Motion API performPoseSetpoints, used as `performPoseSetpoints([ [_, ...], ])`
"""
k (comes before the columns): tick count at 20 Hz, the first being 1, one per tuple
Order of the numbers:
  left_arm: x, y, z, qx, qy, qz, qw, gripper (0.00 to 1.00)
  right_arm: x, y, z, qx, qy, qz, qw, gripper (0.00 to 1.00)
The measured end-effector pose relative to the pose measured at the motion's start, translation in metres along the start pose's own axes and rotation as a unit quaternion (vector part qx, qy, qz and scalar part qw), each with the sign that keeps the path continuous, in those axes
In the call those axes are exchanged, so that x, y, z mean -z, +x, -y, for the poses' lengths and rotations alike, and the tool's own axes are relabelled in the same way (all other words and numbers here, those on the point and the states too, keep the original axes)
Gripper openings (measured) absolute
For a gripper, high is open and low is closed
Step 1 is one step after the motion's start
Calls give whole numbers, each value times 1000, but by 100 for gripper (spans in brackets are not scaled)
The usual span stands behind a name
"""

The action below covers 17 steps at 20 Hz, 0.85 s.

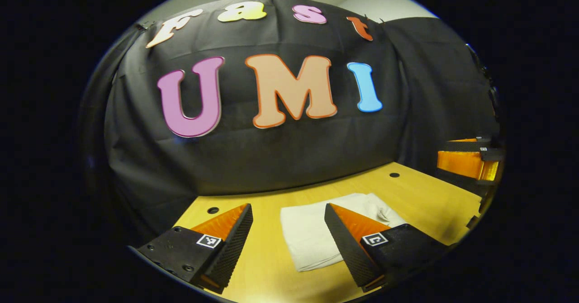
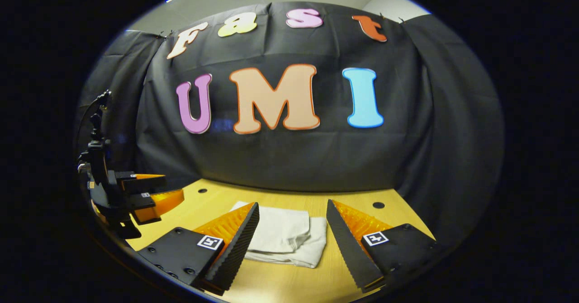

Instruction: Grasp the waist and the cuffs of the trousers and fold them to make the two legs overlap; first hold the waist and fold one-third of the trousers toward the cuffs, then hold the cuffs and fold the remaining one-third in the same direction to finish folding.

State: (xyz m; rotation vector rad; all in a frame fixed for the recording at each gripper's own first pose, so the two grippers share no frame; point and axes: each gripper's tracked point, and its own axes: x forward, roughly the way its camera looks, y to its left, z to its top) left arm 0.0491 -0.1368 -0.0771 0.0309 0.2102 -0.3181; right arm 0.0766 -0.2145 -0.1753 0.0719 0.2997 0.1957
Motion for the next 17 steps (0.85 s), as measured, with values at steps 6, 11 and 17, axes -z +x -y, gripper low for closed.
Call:
performPoseSetpoints([
  [6,-11,-30,-22,-37,-6,22,999,96,-18,-7,-9,9,-21,33,999,98],
  [11,-27,-39,-15,-75,-23,40,996,96,-19,-8,-18,-28,-20,34,999,97],
  [17,-49,-38,10,-83,-47,57,994,96,-43,-2,-6,-31,-18,83,996,98],
])
